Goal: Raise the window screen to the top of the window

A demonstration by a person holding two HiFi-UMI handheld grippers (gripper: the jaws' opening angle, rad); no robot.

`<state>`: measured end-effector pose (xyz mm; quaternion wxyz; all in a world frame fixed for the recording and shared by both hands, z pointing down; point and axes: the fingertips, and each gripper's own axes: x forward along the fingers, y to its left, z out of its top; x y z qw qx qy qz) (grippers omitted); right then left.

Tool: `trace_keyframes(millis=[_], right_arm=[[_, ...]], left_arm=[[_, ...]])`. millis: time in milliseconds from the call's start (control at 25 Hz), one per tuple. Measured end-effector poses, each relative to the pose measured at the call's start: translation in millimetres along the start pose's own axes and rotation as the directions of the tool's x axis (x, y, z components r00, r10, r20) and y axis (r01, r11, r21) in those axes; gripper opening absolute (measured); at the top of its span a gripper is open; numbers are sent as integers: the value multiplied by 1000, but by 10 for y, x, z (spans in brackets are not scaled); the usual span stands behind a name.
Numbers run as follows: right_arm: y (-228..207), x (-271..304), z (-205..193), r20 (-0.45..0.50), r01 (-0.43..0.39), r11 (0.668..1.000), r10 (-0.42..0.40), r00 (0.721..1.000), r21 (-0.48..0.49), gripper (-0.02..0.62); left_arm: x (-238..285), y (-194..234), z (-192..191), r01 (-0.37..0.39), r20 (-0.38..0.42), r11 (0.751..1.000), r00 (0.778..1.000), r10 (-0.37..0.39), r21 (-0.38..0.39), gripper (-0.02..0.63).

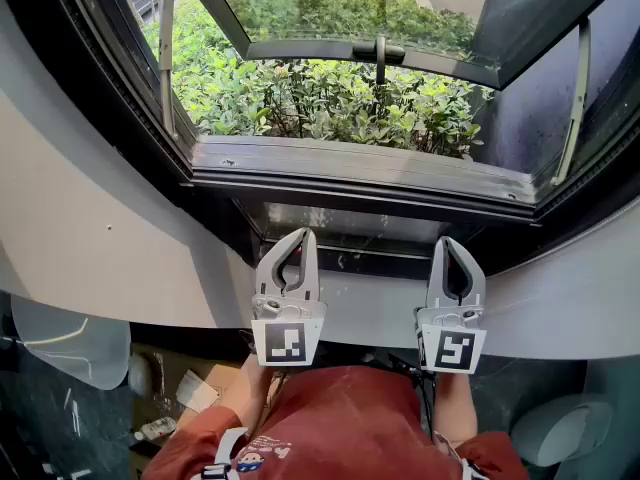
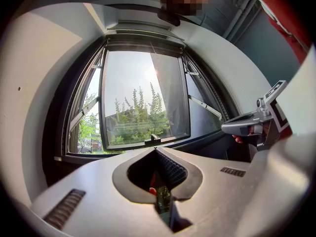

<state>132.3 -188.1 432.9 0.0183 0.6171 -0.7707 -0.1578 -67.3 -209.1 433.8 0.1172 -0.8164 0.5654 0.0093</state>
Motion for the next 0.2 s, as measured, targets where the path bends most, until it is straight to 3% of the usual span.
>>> trace_keyframes(millis=[200], right_arm=[[5,-6,22,9,-1,1000,1,1000,2,9]], left_arm=[[-22,-13,-21,-2,-15,1000,1000,2,-6,6]])
